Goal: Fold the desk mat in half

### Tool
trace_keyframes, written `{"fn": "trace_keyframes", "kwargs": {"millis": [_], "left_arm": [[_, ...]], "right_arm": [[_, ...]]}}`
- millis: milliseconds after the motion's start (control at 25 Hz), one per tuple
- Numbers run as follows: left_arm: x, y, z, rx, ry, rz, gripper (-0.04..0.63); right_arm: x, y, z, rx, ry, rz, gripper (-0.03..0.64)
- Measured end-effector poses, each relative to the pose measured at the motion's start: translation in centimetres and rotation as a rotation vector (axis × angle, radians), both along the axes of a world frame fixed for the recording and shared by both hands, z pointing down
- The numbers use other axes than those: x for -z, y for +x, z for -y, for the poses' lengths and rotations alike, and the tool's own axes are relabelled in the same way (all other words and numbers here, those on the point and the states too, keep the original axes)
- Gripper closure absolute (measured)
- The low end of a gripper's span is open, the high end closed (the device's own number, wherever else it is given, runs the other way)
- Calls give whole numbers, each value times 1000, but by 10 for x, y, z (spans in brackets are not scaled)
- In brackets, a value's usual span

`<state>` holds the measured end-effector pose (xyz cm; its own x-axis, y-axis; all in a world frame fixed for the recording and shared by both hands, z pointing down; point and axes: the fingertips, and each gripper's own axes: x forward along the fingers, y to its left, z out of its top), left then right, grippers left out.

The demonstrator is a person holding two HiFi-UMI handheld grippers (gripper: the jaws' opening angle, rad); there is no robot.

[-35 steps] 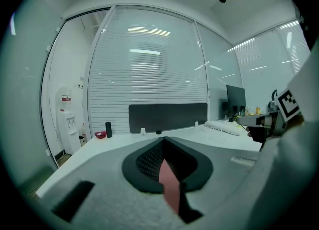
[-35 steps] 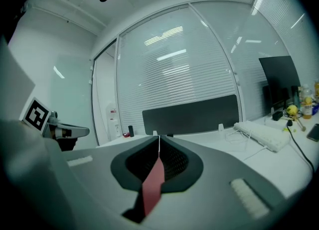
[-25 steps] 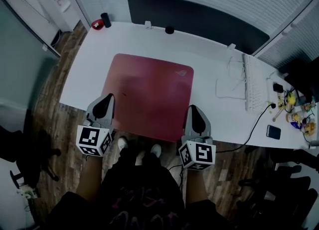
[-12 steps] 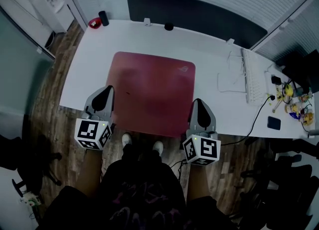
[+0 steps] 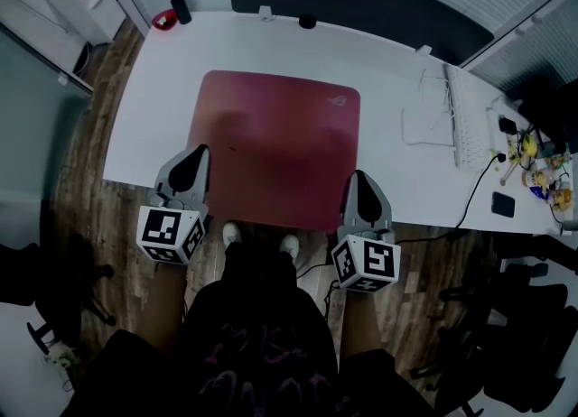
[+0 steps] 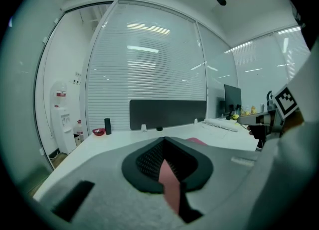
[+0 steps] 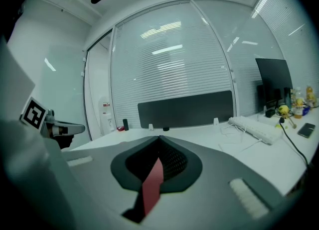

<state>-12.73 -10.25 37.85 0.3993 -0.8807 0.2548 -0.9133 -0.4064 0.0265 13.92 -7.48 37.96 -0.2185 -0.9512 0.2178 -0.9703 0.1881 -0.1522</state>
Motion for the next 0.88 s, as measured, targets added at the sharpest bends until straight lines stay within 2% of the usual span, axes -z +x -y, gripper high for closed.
{"fn": "trace_keyframes", "kwargs": {"millis": [880], "left_arm": [[-111, -8, -49, -6, -202, 9, 595]], "right_arm": [[-107, -21, -43, 15, -217, 19, 612]]}}
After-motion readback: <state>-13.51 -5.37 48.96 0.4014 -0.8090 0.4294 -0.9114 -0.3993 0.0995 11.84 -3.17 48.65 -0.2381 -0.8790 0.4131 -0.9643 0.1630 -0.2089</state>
